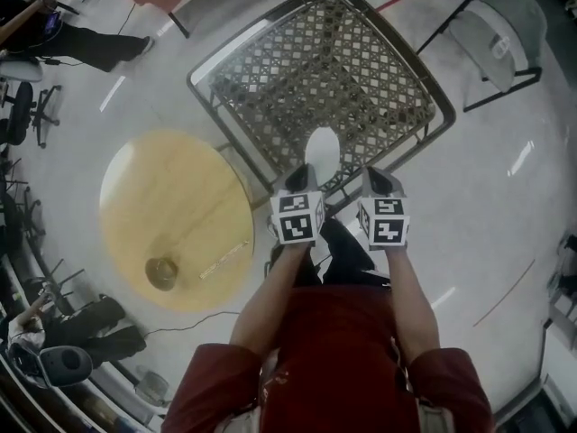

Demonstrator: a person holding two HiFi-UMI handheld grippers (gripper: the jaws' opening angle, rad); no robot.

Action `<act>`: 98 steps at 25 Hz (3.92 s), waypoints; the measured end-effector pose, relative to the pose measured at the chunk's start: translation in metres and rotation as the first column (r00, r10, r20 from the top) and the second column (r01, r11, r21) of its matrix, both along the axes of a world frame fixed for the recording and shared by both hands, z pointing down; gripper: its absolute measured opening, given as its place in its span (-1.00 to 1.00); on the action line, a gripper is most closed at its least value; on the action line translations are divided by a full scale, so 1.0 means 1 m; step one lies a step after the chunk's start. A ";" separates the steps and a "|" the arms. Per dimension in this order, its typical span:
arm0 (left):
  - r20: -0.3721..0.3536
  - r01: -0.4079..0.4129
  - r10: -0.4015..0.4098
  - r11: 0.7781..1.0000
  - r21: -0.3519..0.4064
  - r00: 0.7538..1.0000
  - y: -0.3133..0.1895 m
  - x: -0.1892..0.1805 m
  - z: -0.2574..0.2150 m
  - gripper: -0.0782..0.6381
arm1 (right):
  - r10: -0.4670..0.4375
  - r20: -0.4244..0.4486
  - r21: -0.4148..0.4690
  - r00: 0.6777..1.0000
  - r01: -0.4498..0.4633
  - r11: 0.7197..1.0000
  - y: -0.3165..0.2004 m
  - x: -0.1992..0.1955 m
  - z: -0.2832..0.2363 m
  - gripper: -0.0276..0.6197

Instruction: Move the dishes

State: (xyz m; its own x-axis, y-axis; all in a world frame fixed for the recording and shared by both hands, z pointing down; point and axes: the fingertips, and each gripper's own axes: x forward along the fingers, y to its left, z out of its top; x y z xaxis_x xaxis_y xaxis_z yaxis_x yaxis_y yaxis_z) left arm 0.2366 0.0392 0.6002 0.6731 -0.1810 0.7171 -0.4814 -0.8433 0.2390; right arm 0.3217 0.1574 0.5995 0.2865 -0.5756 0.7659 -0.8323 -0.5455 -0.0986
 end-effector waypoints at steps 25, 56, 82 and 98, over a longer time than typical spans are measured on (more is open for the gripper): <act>0.121 0.005 -0.005 1.000 -0.001 0.993 -0.053 -0.020 0.076 -0.67 | -0.045 0.032 -0.029 0.998 0.046 0.999 -0.040 -0.016 0.035 -0.91; 0.138 -0.013 0.006 0.999 0.051 0.990 -0.063 -0.027 0.093 -0.39 | -0.041 -0.021 -0.041 0.999 0.040 0.998 -0.042 -0.026 0.027 -0.91; -0.077 0.185 -0.172 0.956 0.227 0.982 -0.088 -0.071 -0.061 -0.40 | -0.184 -0.147 0.200 0.972 0.211 0.957 -0.106 -0.050 -0.088 -0.91; -0.275 0.521 -0.445 0.763 0.383 0.852 -0.131 -0.177 -0.163 -0.40 | -0.446 -0.254 0.397 0.858 0.513 0.761 -0.197 -0.120 -0.171 -0.91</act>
